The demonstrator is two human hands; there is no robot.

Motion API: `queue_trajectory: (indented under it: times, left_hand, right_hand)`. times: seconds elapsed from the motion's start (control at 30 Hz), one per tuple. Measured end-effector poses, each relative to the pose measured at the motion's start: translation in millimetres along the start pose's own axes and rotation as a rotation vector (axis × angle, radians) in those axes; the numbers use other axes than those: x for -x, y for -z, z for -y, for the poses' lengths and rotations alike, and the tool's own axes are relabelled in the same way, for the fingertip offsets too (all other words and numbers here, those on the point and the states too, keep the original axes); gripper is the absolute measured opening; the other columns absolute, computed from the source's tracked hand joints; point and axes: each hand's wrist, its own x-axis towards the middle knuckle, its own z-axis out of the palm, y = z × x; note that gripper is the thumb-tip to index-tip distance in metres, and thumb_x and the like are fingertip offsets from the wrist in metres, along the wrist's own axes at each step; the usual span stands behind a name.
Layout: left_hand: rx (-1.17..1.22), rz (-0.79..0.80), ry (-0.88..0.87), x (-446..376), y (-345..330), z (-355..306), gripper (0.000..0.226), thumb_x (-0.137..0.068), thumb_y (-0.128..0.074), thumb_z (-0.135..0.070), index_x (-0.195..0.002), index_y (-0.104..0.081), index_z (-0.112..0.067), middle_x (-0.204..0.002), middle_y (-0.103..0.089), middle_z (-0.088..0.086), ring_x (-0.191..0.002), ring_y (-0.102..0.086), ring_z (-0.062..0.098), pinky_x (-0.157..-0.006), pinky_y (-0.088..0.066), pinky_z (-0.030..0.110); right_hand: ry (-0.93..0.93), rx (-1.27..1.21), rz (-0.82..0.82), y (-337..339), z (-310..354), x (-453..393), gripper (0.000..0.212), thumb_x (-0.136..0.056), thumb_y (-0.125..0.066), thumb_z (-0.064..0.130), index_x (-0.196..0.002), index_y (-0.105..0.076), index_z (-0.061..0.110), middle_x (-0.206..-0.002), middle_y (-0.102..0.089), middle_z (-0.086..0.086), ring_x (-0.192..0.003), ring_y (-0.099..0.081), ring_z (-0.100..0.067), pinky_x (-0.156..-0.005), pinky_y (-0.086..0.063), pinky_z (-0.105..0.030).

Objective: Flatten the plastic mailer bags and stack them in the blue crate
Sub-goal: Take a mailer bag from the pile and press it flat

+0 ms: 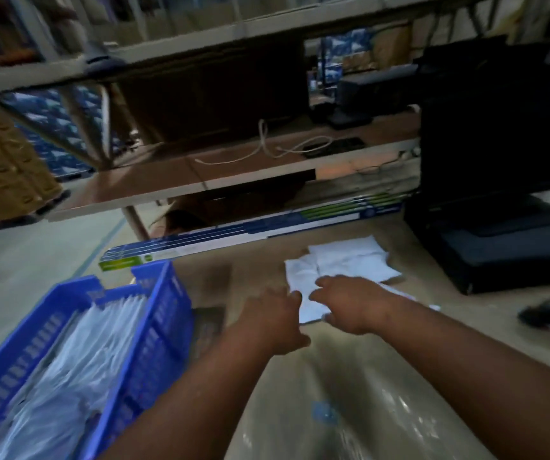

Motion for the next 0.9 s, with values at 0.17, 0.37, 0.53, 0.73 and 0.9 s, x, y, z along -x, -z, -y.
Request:
queue_trajectory:
  times: [0.17, 0.37, 0.53, 0.73, 0.9]
  left_hand:
    - [-0.032, 0.034, -0.090, -44.2, -49.8, -32.9, 0.103, -0.085, -0.065, -0.069, -0.163, -0.015, -0.025, -0.170, -0.015, 0.011, -0.155, -0.018, 0.037, -0.118, -0.033, 0.055]
    - [0.012, 0.010, -0.035, -96.6, -89.3, -41.4, 0.106, -0.087, -0.059, -0.067, -0.166, -0.007, -0.018, -0.172, -0.011, 0.018, -0.156, -0.019, 0.040, -0.121, -0.033, 0.051]
    - [0.161, 0.011, 0.134, -128.3, -127.9, -40.9, 0.095, -0.095, -0.045, -0.070, -0.166, -0.011, -0.018, -0.168, -0.020, 0.018, -0.145, -0.035, 0.041, -0.112, -0.042, 0.049]
    - [0.068, -0.243, 0.161, -136.5, -166.9, -38.3, 0.081, -0.097, -0.040, -0.068, -0.158, -0.036, -0.014, -0.140, -0.054, 0.018, -0.110, -0.059, 0.038, -0.081, -0.054, 0.045]
    - [0.139, -0.239, 0.163, -142.4, -146.0, -29.0, 0.053, -0.089, -0.048, -0.043, -0.134, -0.049, -0.016, -0.103, -0.066, 0.010, -0.091, -0.061, 0.032, -0.071, -0.049, 0.039]
  right_hand:
    - [-0.223, -0.134, -0.034, -100.1, -64.8, 26.1, 0.071, -0.091, -0.053, 0.052, -0.158, -0.033, 0.040, -0.171, -0.026, -0.001, -0.155, -0.030, -0.026, -0.123, -0.030, -0.048]
    - [-0.257, -0.186, -0.096, -135.2, -88.1, 16.0, 0.076, -0.099, -0.051, 0.047, -0.166, -0.019, 0.033, -0.176, -0.005, -0.010, -0.162, -0.008, -0.031, -0.130, -0.008, -0.053]
    - [-0.255, -0.192, -0.195, -170.2, -81.2, 3.1, 0.075, -0.098, -0.043, 0.062, -0.163, -0.032, 0.025, -0.175, -0.014, -0.012, -0.162, -0.010, -0.031, -0.129, -0.004, -0.055]
    - [-0.241, -0.178, -0.318, -194.5, -79.6, -1.9, 0.074, -0.098, -0.038, 0.066, -0.155, -0.048, 0.020, -0.172, -0.024, -0.014, -0.161, -0.015, -0.030, -0.129, -0.010, -0.055]
    - [-0.257, -0.186, -0.353, -192.9, -78.8, -2.0, 0.072, -0.096, -0.042, 0.066, -0.152, -0.052, 0.021, -0.171, -0.028, -0.012, -0.161, -0.018, -0.030, -0.129, -0.013, -0.055]
